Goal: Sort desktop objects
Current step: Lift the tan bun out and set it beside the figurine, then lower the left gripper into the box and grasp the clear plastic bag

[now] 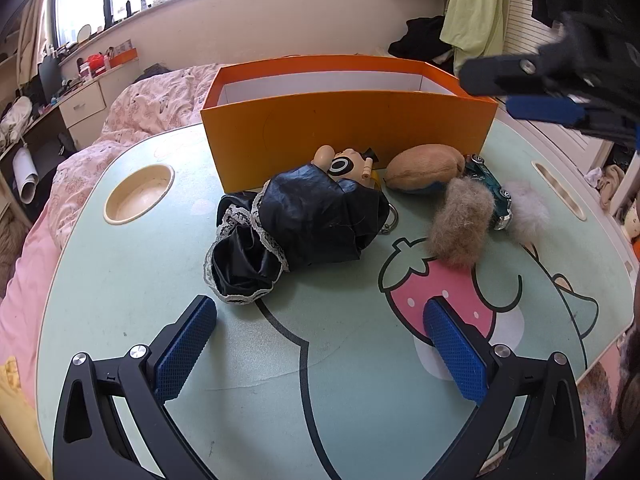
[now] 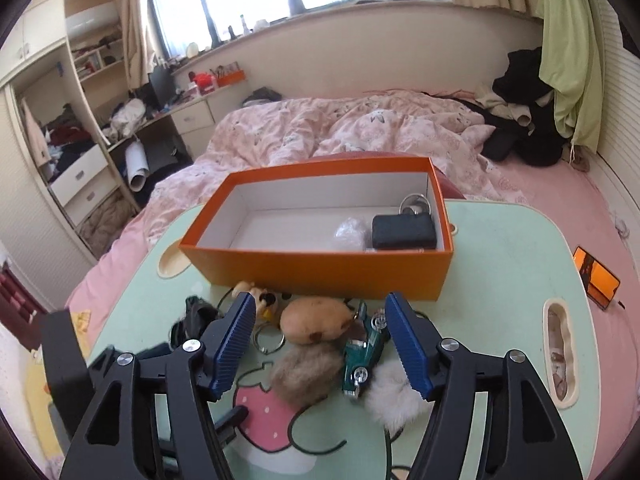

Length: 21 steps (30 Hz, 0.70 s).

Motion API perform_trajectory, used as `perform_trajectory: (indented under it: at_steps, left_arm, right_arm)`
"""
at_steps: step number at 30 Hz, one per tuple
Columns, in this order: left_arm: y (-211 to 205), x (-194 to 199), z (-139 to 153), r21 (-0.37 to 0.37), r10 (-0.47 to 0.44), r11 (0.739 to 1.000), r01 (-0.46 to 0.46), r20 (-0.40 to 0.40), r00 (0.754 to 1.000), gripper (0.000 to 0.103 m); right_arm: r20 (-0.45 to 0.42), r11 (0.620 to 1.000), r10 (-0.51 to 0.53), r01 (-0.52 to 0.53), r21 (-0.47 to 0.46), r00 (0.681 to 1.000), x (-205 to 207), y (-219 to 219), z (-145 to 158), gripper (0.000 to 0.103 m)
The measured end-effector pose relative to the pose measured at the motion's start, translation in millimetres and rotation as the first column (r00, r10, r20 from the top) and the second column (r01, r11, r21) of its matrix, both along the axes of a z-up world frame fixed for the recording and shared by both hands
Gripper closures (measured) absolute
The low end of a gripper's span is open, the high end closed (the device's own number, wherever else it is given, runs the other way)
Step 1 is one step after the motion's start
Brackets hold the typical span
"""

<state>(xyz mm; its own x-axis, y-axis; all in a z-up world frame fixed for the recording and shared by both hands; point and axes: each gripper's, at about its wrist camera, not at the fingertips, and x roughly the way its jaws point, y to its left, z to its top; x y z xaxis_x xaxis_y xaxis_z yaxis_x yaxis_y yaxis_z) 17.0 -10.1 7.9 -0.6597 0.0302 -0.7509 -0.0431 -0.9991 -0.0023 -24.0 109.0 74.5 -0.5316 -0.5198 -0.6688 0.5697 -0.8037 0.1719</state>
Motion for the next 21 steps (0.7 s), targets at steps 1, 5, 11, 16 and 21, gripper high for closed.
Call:
perform_trajectory:
  at_steps: [1,5,11,16,21]
  left_arm:
    - [0.4,0.0,0.1,0.0,0.0,1.0,0.0,0.0,1.0,0.0]
    - [1.0,0.1,0.3,0.001,0.0,1.0,0.0,0.0,1.0,0.0]
    - [0.1,0.2,0.6,0.001,-0.001,1.0,0.001,0.0,1.0,0.0]
    - [0.7,3.6,1.0,-0.001,-0.002,1.0,0.002,-0.001,1.0,0.0]
    - [0.1,5.3,0.6,-0.003,-0.001,1.0,0.001,-0.003,1.0,0.0]
  right_arm:
    - [-0.007,1.0,0.006,-0.006,0.01,1.0,8.6,5.0,-4.4,0.036]
    - [-0.035,0.998,0.001,0.001,0.061,0.999,38.9,29.9,-26.2,0.033]
    - [-0.006,0.995,-0.052,0.052,0.085,0.999,43.6,47.6,-58.6,0.031]
    - [-0.028,0.98,-0.105,0.109,0.17,0.994,39.7,40.8,-72.8,0.0]
    - [-0.052,0.975,-0.094,0.102,0.199,0.994,39.3,40.6,-76.9,0.0]
